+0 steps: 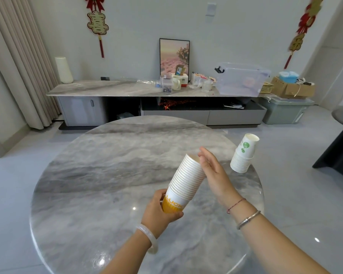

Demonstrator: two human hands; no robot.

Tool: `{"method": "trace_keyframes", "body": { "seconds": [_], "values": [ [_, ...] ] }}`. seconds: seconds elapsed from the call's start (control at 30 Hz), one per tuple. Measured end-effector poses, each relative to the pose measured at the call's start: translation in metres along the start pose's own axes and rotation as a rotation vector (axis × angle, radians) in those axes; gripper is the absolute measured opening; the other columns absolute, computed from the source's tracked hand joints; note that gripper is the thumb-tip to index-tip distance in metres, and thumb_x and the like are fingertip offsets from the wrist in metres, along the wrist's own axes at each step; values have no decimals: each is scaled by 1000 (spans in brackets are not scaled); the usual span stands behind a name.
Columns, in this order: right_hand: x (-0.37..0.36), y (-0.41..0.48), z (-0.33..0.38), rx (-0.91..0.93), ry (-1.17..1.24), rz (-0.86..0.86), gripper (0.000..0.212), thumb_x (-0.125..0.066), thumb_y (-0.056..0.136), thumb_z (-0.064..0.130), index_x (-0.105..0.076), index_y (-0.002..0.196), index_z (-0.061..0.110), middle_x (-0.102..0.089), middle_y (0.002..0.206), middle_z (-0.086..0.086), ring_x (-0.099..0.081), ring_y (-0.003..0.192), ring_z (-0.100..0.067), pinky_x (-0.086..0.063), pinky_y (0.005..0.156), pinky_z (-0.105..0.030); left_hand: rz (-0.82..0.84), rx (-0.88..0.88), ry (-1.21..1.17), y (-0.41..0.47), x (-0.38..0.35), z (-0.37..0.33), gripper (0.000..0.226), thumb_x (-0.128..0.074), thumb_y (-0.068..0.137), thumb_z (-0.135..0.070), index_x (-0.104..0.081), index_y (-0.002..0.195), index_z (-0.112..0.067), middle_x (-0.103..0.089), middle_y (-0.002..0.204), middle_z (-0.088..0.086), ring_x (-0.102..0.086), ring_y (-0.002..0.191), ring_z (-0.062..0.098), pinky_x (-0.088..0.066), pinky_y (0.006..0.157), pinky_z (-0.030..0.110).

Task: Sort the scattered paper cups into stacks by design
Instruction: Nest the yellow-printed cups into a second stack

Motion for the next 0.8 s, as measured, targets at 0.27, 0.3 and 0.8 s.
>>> {"method": "trace_keyframes", "body": {
  "seconds": [0.27,0.3,0.8],
  "values": [
    [66,-8,-67,-178,-141,-79,20,-40,99,22,-58,104,14,-60,107,-24,-61,100,-36,-50,91,-44,-93,-8,-97,14,-12,-19,51,-87,58,-15,-57,98,-26,-65,97,-2,-62,80,5,-50,59,11],
    [73,-8,-77,-225,-110,-112,20,-39,99,20,-56,105,12,-60,102,-22,-64,92,-33,-52,83,-39,-117,-6,-118,20,-19,-27,52,-87,58,-15,-55,99,-24,-64,96,-2,-61,80,6,-49,59,12],
    [99,58,-162,-654,418,-334,19,-39,92,9,-57,96,10,-60,76,-5,-55,62,-15,-49,55,-25,-114,-106,-45,153,-123,-124,59,-81,64,-16,-52,116,-15,-61,105,1,-59,97,20,-46,78,28]
  ]
}}
Point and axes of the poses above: each hand's wrist, its own y-axis towards the middle knuckle, its own x-axis out of the back of the hand, z = x × y, the point moved 6 cm from there along y, towards the middle knuckle
